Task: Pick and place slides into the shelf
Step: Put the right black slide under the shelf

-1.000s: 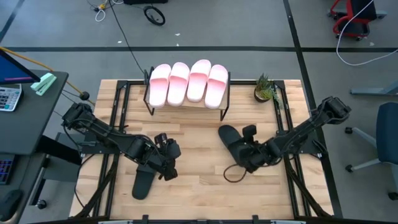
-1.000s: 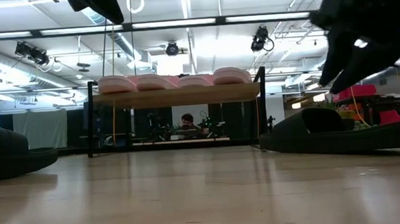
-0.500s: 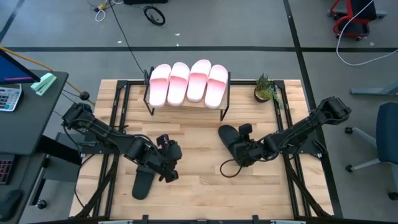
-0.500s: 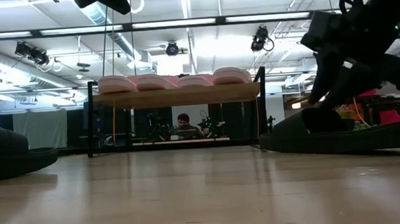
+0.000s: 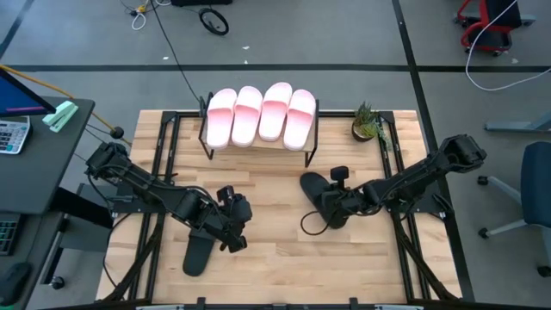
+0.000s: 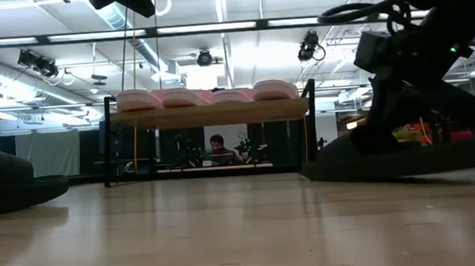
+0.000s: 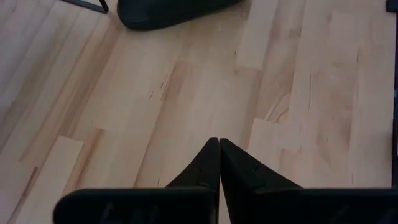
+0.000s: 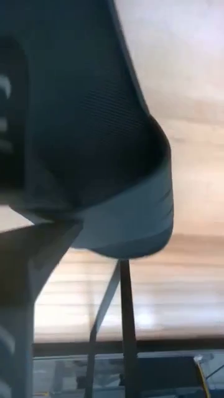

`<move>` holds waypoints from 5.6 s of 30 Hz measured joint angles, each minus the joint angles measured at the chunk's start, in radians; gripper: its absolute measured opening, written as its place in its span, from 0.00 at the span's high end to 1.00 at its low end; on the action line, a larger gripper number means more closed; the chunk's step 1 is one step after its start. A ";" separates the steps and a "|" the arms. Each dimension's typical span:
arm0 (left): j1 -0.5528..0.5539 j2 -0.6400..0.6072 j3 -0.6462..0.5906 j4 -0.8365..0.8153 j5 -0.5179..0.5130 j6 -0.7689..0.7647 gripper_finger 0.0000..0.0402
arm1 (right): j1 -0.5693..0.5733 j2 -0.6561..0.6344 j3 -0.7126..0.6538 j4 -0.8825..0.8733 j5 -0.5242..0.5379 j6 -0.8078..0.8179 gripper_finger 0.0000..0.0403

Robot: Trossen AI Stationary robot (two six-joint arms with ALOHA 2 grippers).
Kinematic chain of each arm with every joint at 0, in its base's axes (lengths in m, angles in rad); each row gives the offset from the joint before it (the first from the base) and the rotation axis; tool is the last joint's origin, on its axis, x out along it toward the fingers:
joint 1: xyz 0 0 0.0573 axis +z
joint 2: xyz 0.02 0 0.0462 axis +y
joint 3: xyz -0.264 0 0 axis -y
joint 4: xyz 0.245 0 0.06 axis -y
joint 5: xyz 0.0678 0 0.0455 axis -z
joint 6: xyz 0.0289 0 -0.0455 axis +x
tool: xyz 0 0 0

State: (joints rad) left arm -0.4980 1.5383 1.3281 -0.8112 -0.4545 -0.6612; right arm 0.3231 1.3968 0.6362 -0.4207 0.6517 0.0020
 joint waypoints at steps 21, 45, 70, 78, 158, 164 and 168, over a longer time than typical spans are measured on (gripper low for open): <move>0.025 0.000 0.000 0.066 -0.001 -0.022 0.97 | 0.050 0.121 0.081 0.565 0.047 0.188 0.98; -0.015 0.000 0.000 0.099 -0.008 0.001 0.98 | -0.184 0.545 0.647 -0.091 0.044 0.277 0.94; -0.111 0.000 0.000 0.108 0.000 -0.069 0.96 | -0.150 0.521 0.647 -0.111 -0.136 0.409 0.79; -0.143 0.028 0.001 0.112 -0.023 -0.069 0.97 | -0.091 0.508 0.645 -0.116 -0.155 0.426 0.80; 0.174 0.539 0.000 0.682 -0.159 0.227 0.98 | -0.259 0.468 0.593 -0.140 -0.143 0.356 0.88; 0.175 0.539 0.000 0.684 -0.163 0.227 0.98 | -0.262 0.467 0.594 -0.132 -0.213 0.327 0.77; 0.159 0.539 0.000 0.685 -0.163 0.228 0.99 | -0.249 0.467 0.594 -0.131 -0.216 0.306 0.73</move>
State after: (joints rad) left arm -0.3388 2.0773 1.3285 -0.1265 -0.6175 -0.4335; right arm 0.0743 1.8637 1.2297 -0.5522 0.4360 0.3081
